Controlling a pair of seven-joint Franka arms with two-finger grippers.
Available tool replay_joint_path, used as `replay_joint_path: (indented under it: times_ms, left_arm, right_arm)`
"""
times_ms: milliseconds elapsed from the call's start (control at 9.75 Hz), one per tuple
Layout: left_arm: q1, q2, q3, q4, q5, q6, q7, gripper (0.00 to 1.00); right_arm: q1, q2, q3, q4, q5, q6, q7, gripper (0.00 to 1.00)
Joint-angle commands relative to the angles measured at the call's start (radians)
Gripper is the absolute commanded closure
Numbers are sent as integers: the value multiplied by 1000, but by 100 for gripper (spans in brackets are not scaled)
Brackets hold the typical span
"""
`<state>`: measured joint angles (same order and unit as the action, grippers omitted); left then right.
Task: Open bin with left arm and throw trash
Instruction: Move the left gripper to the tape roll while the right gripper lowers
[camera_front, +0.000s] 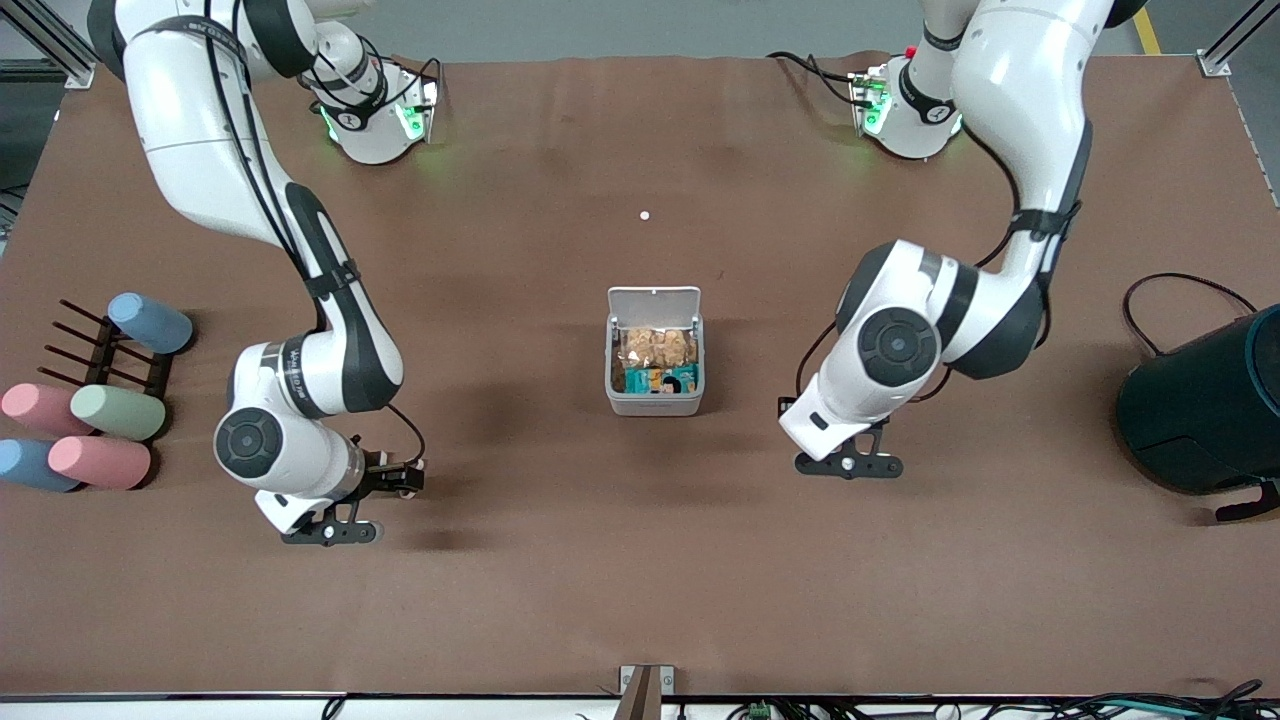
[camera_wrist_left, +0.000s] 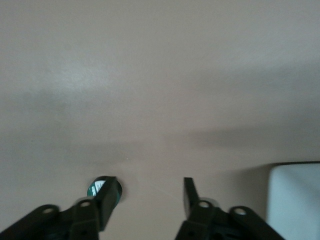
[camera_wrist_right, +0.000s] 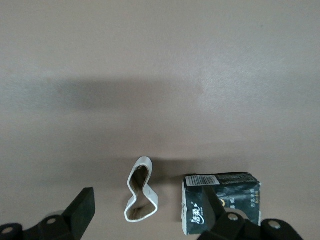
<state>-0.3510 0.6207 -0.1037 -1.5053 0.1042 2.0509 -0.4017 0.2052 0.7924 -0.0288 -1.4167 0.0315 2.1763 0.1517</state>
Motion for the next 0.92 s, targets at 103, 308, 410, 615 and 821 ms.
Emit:
replay_joint_path:
  times_ms: [103, 308, 410, 615, 821]
  left_arm:
    - [38, -29, -4, -179, 29, 135, -2, 0]
    - [84, -39, -8, -252, 110, 208, -3, 0]
    - [133, -56, -19, -324, 117, 309, 0, 0]
    - [142, -61, -21, -351, 117, 324, 0, 0]
    - [184, -59, -59, -368, 106, 324, -2, 0]
  right_arm:
    - [13, 21, 9, 22, -1, -7, 11, 15]
    - [22, 36, 9, 22, -1, -6, 15, 23]
    - [22, 48, 9, 22, -4, -4, 14, 25]
    - [23, 57, 9, 21, -4, 19, 15, 32]
    - [22, 57, 9, 19, -4, 19, 14, 50]
